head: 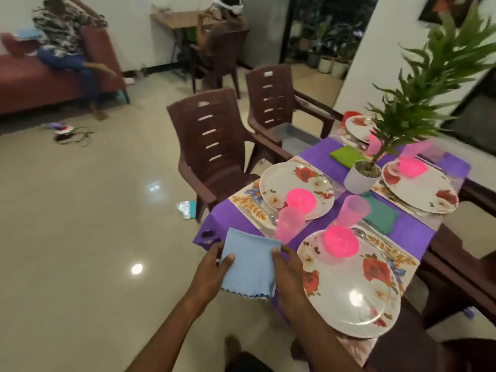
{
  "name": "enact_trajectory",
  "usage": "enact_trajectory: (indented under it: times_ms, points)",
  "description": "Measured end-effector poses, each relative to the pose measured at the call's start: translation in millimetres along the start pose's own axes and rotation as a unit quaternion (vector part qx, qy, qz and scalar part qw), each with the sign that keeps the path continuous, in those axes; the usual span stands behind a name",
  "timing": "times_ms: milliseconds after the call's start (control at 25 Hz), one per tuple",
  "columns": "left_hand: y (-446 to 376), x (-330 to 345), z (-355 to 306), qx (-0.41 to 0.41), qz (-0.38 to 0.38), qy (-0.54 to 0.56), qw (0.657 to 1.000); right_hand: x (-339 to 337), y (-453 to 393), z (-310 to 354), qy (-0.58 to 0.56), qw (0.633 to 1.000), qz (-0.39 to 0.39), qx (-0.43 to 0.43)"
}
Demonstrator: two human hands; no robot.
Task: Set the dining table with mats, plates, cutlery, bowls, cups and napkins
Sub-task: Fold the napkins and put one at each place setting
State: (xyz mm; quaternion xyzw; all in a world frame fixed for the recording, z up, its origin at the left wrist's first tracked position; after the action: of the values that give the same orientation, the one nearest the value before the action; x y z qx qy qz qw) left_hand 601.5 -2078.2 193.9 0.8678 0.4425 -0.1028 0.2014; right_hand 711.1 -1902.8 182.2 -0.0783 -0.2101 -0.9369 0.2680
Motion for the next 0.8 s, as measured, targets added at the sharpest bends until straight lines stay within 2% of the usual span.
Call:
enact_trajectory:
  times_ms: [160,400,600,800]
  points:
    - [-87,15,31,0.004,0.094,-0.088,0.992,-10,-52,-60,0.003,0.993,-0.071,0.090]
    - [-170,32,55,0.029,0.198,-0.198,0.960,-13,-88,-87,0.090,0.973,-0.174,0.118]
    - [-187,39,64,0.102,0.243,-0.231,0.937,-13,-92,-92,0.184,0.945,-0.252,0.095]
    - [-203,49,68,0.117,0.292,-0.264,0.912,-7,-84,-81,0.220,0.925,-0.302,0.074]
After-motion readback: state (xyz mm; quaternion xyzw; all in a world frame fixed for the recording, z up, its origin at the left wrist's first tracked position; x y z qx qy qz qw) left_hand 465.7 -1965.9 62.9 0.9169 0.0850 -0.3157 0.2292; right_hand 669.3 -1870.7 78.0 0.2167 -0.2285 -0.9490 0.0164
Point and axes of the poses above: each hand's wrist, its own y-axis away from the middle knuckle, its own x-axis out of the palm, z = x × y, the point moved 7 cm from there along -y, towards the middle knuckle, and after that the axes turned 15 degrees about -y, right-handed, at the moved point
